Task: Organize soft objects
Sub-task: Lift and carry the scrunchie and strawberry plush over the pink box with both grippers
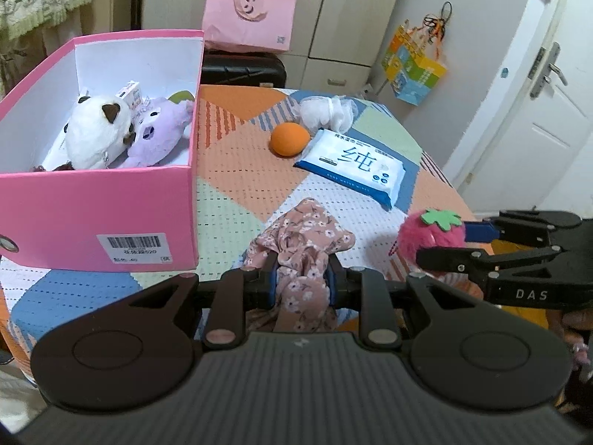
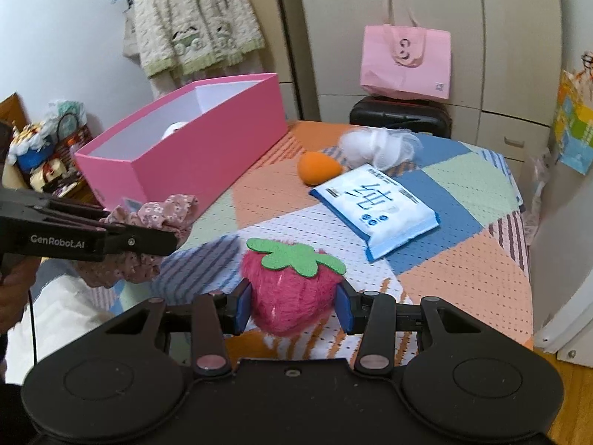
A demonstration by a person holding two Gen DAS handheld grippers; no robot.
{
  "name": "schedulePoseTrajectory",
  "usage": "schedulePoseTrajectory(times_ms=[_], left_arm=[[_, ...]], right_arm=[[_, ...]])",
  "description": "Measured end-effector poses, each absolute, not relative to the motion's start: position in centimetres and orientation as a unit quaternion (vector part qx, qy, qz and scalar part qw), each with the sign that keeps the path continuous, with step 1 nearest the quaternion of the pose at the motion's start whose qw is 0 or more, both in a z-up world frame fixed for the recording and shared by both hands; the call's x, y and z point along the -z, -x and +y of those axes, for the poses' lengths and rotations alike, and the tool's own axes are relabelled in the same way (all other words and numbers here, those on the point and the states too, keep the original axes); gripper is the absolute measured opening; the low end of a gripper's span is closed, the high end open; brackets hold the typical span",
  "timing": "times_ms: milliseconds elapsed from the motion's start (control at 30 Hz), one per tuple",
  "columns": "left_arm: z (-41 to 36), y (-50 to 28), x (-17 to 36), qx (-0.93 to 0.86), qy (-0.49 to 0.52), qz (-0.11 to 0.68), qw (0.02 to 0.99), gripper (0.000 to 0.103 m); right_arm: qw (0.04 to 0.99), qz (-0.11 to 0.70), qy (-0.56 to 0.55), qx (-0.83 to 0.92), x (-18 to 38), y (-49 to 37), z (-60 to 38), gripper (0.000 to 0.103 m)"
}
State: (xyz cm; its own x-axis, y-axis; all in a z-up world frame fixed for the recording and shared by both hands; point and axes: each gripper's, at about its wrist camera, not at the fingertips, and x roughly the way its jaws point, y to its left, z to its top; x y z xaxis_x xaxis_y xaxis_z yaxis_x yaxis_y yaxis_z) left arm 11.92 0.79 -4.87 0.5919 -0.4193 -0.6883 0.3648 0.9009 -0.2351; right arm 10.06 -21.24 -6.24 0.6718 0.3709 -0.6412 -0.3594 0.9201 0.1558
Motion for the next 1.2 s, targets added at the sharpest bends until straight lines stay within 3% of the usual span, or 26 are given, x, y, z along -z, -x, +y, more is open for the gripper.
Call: schedulePoseTrajectory(times_ms=[633,1200], left_arm=[[6.3,-10.3,0.0,0.248,0.011,0.411,0.877,0.023],[12.0,-11.9,-3.9,0.246,0.047,0.312,0.916,0.023]], right_arm=[[0.875,0.369,0.040,-0.310,1.6,-10.0,-14.3,0.050],[0.884,0.291,0.093,-0.354,-1.9,-14.5,-7.4,0.051]])
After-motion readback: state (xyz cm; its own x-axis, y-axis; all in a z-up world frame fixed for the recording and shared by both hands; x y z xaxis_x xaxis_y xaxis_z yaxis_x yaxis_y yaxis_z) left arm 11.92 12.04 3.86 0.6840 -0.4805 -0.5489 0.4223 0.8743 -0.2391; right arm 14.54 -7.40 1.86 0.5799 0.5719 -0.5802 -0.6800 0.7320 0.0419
